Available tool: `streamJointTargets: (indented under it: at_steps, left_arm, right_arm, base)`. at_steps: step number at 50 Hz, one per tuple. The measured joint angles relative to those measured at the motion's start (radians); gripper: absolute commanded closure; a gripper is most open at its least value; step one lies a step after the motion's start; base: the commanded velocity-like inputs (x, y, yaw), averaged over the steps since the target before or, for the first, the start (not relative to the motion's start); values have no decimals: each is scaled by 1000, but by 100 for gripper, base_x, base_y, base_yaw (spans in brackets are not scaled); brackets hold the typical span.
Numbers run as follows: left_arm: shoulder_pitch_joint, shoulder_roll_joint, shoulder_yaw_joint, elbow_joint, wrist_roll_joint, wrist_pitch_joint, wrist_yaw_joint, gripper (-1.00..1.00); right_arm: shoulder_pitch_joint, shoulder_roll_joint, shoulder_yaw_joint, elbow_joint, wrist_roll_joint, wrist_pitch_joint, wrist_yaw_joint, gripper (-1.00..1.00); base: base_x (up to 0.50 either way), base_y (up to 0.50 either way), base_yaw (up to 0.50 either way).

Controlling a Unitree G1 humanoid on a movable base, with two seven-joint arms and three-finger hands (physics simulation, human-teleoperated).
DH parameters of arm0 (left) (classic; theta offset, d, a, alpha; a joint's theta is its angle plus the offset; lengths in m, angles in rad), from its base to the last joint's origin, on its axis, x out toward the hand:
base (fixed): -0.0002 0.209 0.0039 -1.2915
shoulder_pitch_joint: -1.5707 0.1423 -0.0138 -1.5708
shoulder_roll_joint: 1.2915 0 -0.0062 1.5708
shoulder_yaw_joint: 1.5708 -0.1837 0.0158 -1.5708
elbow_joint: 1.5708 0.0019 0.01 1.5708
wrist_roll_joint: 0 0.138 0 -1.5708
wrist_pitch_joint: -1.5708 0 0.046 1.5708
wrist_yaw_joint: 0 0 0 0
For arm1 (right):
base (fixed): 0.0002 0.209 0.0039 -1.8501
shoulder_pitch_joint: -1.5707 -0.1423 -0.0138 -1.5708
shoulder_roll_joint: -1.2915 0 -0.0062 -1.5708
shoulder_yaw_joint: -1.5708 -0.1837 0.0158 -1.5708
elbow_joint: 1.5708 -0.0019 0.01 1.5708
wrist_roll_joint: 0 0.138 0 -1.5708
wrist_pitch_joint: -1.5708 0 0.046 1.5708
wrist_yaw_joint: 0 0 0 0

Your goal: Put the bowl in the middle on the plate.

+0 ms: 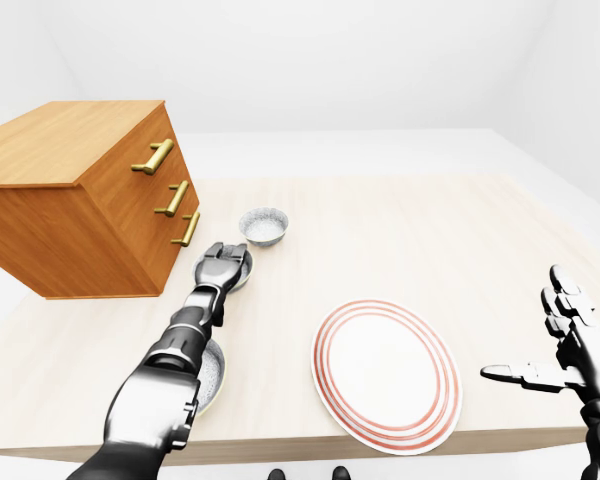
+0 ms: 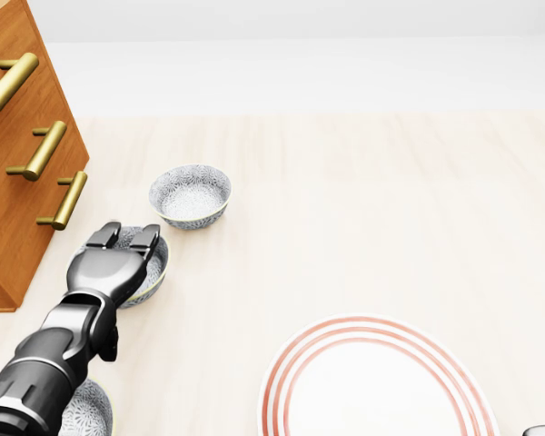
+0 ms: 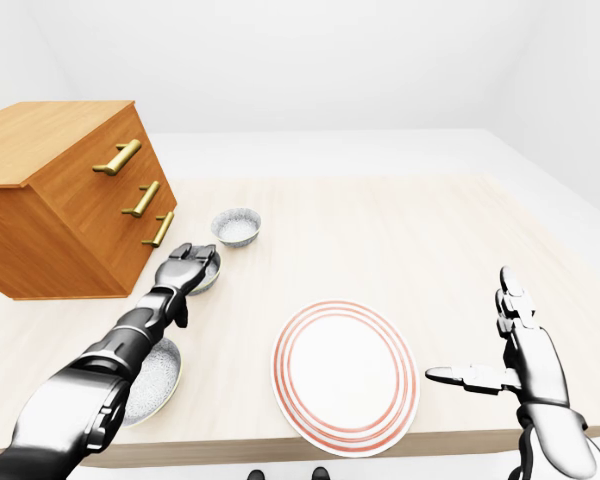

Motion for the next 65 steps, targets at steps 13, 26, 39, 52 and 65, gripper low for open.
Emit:
streamJointTargets:
  at_steps: [13,26,39,52,65]
  left_arm:
    - [-5,-1,7,-6,21,0,10,100]
    - [-5,0,10,-11,5,0,9,100]
    - [-10,1,8,-12,-9,0,-6,100]
    - [2,3,9,-30,-23,0,-10,100]
    - [23,6,4,-60,-25,0,-9,100]
  right_arm:
    - [3,4,-3,-13,0,0,5,-100]
    - [4,7,-7,-23,2,0,11,-100]
    - [2,5,-4,-12,1,0,11,-100]
    - [2,2,2,-3,-4,0,9,-100]
    - [0,0,8,6,-6,0,8,-100]
  base:
    - [0,0,0]
    - [0,0,0]
    - [0,0,0]
    - [0,0,0]
    - [0,0,0]
